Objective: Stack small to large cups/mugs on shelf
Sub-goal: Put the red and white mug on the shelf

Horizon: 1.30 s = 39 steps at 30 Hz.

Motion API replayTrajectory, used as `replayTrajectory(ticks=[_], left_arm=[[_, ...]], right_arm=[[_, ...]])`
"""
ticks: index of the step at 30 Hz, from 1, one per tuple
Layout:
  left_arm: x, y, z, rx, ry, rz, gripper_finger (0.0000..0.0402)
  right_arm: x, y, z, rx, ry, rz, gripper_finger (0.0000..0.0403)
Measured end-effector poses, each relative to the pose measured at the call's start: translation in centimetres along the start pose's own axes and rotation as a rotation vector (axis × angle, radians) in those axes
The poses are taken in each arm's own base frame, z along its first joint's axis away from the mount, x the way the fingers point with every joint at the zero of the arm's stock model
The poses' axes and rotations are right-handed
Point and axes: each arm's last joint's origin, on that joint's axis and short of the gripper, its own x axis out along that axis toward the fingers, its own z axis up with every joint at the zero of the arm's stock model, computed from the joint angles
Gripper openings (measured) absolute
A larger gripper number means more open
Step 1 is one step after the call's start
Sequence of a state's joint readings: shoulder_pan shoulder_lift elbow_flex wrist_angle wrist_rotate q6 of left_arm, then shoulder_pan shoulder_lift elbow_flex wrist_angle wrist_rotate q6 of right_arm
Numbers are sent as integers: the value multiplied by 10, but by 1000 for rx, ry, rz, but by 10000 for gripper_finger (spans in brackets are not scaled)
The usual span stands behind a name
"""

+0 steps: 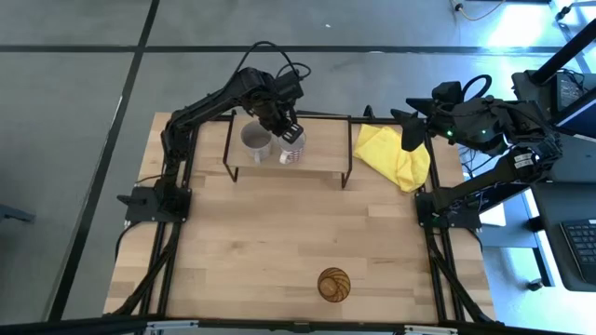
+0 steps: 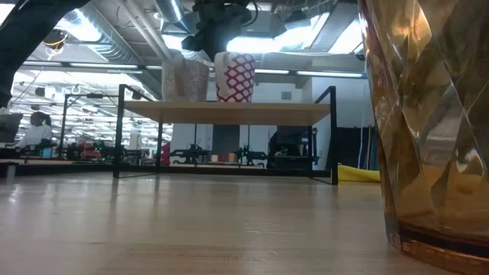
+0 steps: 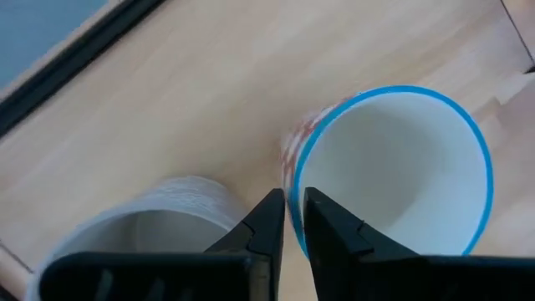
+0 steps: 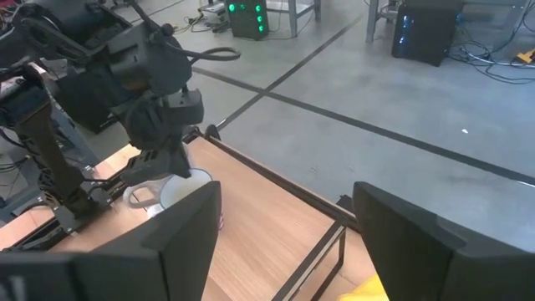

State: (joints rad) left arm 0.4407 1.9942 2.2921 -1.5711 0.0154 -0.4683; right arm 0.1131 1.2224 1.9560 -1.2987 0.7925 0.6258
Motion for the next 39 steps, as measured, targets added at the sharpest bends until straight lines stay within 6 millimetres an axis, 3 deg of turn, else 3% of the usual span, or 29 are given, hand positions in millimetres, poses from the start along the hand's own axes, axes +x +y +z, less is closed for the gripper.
replayTrajectory(ticks=[12,17,23,31,35,39], left_arm=[[-15,3,-6,11,-50,19,40],[-33,5,-14,42,-92,10,40],[-67,-9,-43,137,-163,-45,40],[-101,-56,-105,312,-246,-102,39],[-92,-81,-130,404,-221,-75,19],[-55,-95,-152,457,-144,58,4]], right_arm=[[0,0,0,-4,1,0,272],[3,5,-1,-14,21,16,272],[17,38,-15,-119,112,110,272],[43,101,-43,-290,161,194,272],[53,122,-56,-308,209,251,248],[60,131,-64,-319,238,248,137]])
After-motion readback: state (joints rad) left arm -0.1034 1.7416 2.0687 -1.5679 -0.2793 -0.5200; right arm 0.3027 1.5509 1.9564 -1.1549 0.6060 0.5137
